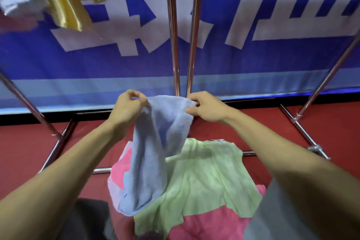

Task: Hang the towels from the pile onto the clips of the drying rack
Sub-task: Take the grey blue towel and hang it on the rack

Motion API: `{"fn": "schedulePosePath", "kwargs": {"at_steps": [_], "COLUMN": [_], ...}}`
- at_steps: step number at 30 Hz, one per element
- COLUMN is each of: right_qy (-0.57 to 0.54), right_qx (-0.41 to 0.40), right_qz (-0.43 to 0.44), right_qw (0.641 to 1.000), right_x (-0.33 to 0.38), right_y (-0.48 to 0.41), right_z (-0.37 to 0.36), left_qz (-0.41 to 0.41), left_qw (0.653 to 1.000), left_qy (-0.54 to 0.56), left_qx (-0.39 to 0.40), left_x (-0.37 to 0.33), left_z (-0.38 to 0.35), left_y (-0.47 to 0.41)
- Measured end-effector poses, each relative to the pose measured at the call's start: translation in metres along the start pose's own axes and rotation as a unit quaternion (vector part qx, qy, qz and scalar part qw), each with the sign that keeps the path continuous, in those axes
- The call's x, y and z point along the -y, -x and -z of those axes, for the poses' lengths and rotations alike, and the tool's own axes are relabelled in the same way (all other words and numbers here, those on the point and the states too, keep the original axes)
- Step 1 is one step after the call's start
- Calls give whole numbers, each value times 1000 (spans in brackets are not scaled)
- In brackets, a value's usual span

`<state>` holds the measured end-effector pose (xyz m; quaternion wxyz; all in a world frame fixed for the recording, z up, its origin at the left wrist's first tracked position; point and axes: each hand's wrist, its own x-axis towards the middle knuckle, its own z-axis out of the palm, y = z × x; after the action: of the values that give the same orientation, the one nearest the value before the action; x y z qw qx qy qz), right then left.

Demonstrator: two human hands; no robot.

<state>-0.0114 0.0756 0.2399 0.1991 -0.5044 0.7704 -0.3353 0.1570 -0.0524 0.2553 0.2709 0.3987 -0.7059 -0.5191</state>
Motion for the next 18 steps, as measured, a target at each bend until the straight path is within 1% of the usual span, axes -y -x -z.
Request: {"fn": "schedulePosePath", "kwargs": {"at_steps": [3,5,6,9,11,18], "right_qy": [-113,-176,-188,-213,-216,-173], "right_qx": [-37,-32,-29,-46,-65,-107], "right_qz": [41,40,30,-14,-19,-4], "right_qw": [992,983,981,976,974,979], "right_x": [23,29,29,24,23,25], "right_y": [-5,-8,-8,-11,-14,-6], "right_z": [-2,-2,-1,0,4,22], "left_qz": [34,25,17,10,14,49], "left_qw": [997,993,991,982,979,977], "left_qy": [41,55,64,91,84,96], "left_qx": [63,105,119,164,183,186], "left_x": [-3,-5,-8,-15,-17,-21], "left_z": [-5,-12,-17,-31,-36,-32], "left_y": [-2,-3,-2,2,4,8]}}
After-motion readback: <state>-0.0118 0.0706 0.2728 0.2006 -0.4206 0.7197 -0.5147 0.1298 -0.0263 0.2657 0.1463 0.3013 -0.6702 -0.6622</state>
